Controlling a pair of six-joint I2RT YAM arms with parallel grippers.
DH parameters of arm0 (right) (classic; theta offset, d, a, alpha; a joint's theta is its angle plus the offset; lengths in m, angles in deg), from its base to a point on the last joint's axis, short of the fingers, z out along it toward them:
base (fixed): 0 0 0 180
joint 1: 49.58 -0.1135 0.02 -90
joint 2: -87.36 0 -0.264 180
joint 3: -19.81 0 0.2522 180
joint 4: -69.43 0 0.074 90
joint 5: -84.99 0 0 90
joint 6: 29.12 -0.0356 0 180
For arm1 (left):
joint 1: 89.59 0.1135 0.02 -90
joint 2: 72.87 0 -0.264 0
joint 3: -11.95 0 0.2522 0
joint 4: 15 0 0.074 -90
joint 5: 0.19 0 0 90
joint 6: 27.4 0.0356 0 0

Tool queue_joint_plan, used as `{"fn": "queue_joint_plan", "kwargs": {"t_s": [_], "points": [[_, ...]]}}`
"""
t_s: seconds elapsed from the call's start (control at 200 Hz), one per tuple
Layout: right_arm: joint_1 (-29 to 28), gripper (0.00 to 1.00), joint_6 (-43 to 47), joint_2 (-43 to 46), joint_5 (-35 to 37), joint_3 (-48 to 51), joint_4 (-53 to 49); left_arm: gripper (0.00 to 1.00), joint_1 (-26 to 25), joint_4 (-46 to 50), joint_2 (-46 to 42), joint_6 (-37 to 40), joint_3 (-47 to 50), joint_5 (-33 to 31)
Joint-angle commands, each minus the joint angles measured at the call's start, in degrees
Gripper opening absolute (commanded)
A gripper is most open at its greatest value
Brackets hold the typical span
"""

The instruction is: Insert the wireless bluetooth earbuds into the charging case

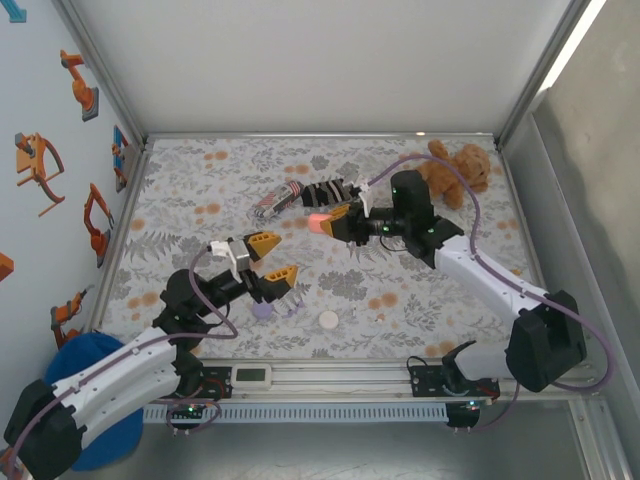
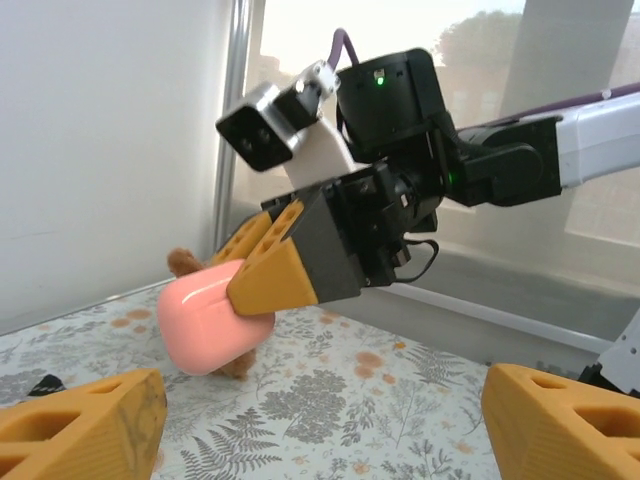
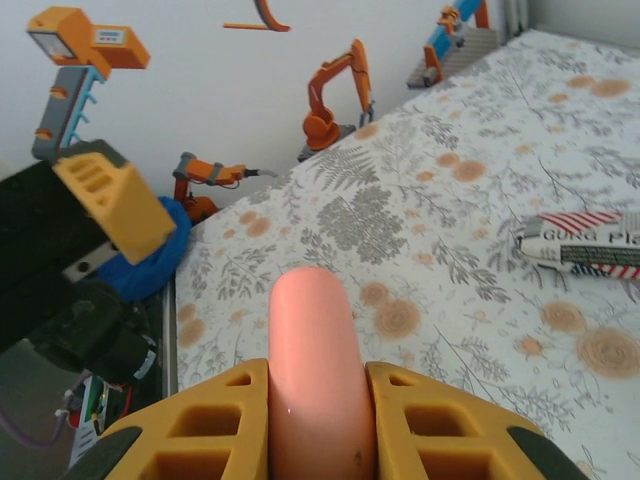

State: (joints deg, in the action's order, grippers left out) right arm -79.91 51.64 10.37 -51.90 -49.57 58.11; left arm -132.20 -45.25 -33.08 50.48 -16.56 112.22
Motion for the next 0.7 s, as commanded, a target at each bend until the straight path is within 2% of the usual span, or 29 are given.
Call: {"fn": "queue_joint_plan", "kwargs": {"t_s": [0.0, 0.341, 0.696], "points": [[0.8, 0.18, -3.3, -1.7, 2.2, 0.6, 2.1, 0.85, 0.0, 5.6, -3.8, 2.1, 0.6, -3.1], [1.8, 0.18, -6.7, -8.1, 4.0, 0.6, 2.6, 1.00, 0.0, 9.4, -6.7, 2.3, 0.6, -4.3], [3.1, 0.17, -12.4, -18.1, 4.4, -0.4, 3.8, 0.98, 0.0, 9.5, -5.5, 2.0, 0.2, -4.4]]}}
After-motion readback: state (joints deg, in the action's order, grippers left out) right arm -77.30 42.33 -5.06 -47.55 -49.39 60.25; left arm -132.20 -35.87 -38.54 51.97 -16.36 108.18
